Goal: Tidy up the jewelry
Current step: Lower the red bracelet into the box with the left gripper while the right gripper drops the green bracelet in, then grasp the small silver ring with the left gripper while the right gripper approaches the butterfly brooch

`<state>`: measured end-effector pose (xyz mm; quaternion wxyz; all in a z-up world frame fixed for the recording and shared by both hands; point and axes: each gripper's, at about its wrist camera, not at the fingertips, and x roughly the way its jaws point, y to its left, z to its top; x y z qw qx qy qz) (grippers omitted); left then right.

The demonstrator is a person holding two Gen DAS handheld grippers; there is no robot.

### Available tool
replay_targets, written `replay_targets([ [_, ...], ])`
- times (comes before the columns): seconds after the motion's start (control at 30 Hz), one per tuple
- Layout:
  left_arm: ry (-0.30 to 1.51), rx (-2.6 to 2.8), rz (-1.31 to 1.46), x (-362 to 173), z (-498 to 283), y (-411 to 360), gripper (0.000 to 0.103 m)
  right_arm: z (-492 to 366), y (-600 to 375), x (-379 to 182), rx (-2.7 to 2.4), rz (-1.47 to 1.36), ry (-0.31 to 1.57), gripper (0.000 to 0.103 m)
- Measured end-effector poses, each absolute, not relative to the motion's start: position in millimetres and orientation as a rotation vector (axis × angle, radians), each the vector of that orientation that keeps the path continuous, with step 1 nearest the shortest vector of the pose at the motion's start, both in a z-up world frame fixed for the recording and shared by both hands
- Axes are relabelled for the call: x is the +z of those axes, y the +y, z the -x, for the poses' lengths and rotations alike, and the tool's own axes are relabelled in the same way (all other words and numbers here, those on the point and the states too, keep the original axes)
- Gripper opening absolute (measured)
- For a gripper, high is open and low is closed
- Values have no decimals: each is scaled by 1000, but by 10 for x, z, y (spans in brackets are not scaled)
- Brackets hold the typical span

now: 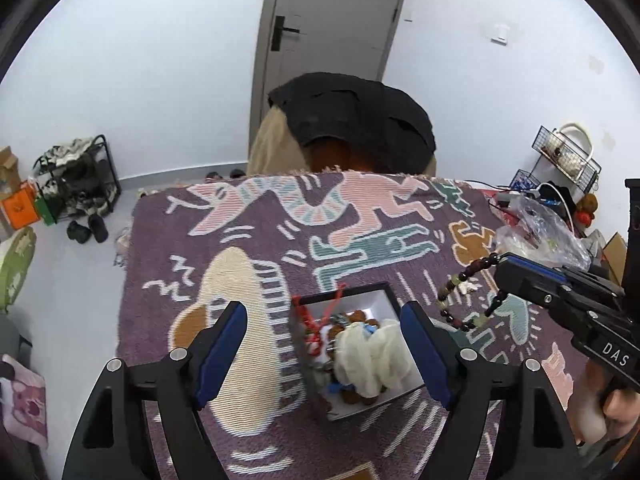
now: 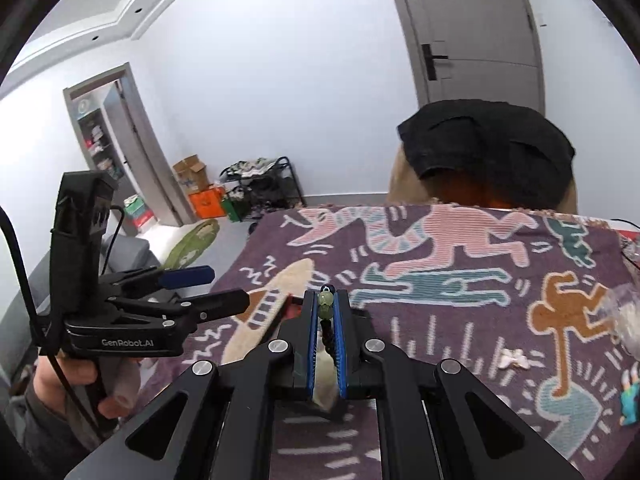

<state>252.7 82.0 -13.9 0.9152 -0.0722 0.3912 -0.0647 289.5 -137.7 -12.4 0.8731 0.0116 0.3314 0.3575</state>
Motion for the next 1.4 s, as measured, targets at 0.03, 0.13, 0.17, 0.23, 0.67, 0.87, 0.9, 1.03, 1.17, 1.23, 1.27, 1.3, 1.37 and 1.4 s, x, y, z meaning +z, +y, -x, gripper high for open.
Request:
replay_targets([
  [0.03,805,-124,146,-142,-2516,857,80,-2893,-1319,-132,757,-20,695,8],
  [0.13,808,-104,154,-164,-2496,979,80,-2901,-1157,-165,789,-19,707,8],
  [0.17,811,-99,159,-175,-2495,1011,80,-2912,-1098,-181,805,-28,715,8],
  [0.23,814,-85,171,-191,-2483,1089,80,-2930,-1007,-208,834,-44,728,9],
  [0.67,816,-80,225,-281,-2491,1197,80,-3131,-1251,-557,707,-130,860,66],
  [0.87,814,-126,215,-293,-2556,984,80,-3075,-1731,-508,625,-173,830,75],
  [0.9,814,-133,209,-290,-2571,931,80,-3072,-1820,-506,608,-183,827,77],
  [1.03,813,-162,183,-272,-2622,723,80,-3047,-2113,-488,559,-202,806,78],
  [1.17,821,-190,154,-280,-2693,484,81,-3043,-2356,-519,515,-220,807,79],
  [1.23,828,-212,140,-284,-2733,351,81,-3054,-2442,-553,502,-228,813,79],
  [1.27,831,-223,134,-291,-2752,290,81,-3062,-2497,-577,493,-235,817,81],
  [1.3,835,-235,123,-294,-2766,218,81,-3070,-2533,-596,487,-239,820,82],
  [1.37,837,-251,88,-302,-2803,65,81,-3083,-2613,-634,476,-249,826,88],
  [1.4,837,-258,73,-311,-2821,0,81,-3098,-2648,-658,471,-254,830,88],
])
